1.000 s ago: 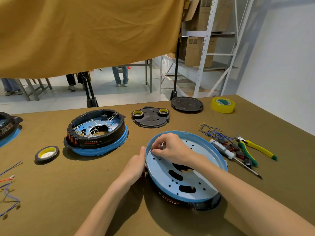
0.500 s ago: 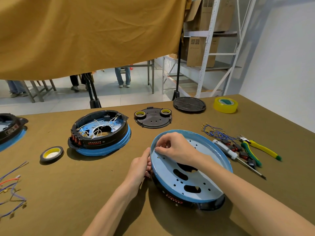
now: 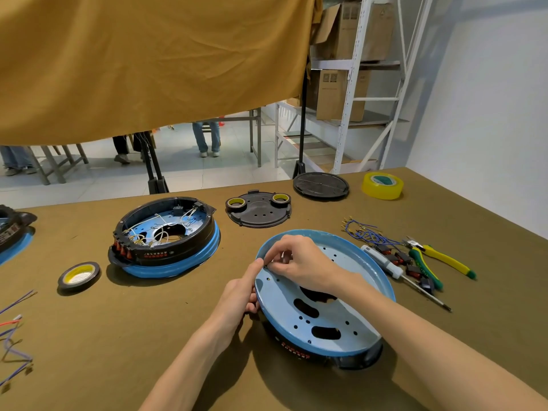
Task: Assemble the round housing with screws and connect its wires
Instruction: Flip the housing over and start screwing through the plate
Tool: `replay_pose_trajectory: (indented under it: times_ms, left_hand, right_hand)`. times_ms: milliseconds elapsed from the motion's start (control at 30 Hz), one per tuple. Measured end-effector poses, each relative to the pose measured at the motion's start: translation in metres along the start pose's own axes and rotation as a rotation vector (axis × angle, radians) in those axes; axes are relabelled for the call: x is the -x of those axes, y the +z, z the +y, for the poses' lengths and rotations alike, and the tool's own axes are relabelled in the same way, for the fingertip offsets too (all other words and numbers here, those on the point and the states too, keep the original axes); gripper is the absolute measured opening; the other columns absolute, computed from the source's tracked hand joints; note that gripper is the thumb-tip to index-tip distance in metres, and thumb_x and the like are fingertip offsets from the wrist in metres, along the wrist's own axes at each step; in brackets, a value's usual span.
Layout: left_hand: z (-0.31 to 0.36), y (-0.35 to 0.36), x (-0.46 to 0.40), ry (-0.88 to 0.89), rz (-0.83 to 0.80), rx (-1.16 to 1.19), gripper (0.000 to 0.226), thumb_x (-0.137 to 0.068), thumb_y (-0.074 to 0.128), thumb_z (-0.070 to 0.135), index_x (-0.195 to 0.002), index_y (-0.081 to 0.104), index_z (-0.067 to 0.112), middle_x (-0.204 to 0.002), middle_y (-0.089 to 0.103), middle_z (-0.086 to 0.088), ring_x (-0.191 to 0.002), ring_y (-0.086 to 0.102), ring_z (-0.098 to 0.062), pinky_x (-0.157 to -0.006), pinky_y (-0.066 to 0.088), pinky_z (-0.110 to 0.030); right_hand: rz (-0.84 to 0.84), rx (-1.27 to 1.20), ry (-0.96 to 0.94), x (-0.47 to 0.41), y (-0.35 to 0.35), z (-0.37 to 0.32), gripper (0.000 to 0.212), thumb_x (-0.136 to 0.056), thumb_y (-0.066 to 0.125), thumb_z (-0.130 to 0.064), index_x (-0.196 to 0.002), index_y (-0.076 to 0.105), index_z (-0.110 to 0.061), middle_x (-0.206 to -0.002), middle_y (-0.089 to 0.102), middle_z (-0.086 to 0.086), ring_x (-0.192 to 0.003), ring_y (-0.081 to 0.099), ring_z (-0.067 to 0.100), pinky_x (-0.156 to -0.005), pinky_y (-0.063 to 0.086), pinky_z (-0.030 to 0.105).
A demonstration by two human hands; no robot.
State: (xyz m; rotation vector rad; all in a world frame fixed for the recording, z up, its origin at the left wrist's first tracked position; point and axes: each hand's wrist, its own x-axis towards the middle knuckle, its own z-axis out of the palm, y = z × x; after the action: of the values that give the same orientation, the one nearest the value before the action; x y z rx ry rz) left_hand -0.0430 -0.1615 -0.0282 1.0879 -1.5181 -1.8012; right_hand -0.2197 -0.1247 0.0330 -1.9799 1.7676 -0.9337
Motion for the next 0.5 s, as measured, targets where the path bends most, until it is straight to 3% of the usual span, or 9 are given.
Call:
replay_pose_trajectory:
  times_ms: [100,233,367,500]
  left_hand:
    - [-0.0011,0.0005,-0.0014,0.001,0.019,-0.016,0.101,-0.069,0.053,0.090,-0.118,0.071,0.003,-0.093,0.069,-0.010,-0.087,0.059,-0.023,-0.085,0.046,-0.038]
    - [-0.0023,0.0011,-0.0012,0.022,0.026,-0.039,0.097,-0.072,0.051,0.090,-0.114,0.072,0.005,-0.092,0.067,-0.011,-0.086,0.057,-0.024,-0.084,0.045,-0.039]
    - [-0.0025,0.0028,-0.0008,0.013,0.029,-0.053,0.104,-0.073,0.050,0.090,-0.116,0.068,-0.003,-0.088,0.062,-0.011,-0.084,0.054,-0.025,-0.084,0.044,-0.039]
    - [-0.0006,0.0064,0.0010,0.017,0.037,-0.074,0.099,-0.075,0.047,0.088,-0.116,0.070,0.001,-0.092,0.065,-0.019,-0.087,0.056,-0.026,-0.091,0.049,-0.047]
  right_hand:
    - [0.004,0.054,-0.010,0.0003,-0.0001,-0.0015,0.008,-0.093,0.072,-0.021,-0.096,0.079,-0.020,-0.091,0.064,-0.008,-0.080,0.057,0.009,-0.070,0.050,0.025]
    - [-0.015,0.164,-0.057,0.0001,0.0020,-0.0073,0.012,-0.094,0.069,-0.032,-0.094,0.071,-0.020,-0.091,0.059,-0.008,-0.080,0.054,0.007,-0.070,0.044,0.020]
    - [0.003,0.126,-0.068,0.0037,-0.0027,-0.0056,0.011,-0.094,0.070,-0.030,-0.099,0.072,-0.020,-0.092,0.060,-0.004,-0.081,0.055,0.010,-0.073,0.050,0.030]
    - [0.025,0.129,-0.068,0.0052,-0.0009,-0.0034,0.015,-0.094,0.071,-0.032,-0.093,0.074,-0.017,-0.091,0.062,-0.005,-0.081,0.057,0.010,-0.073,0.051,0.030]
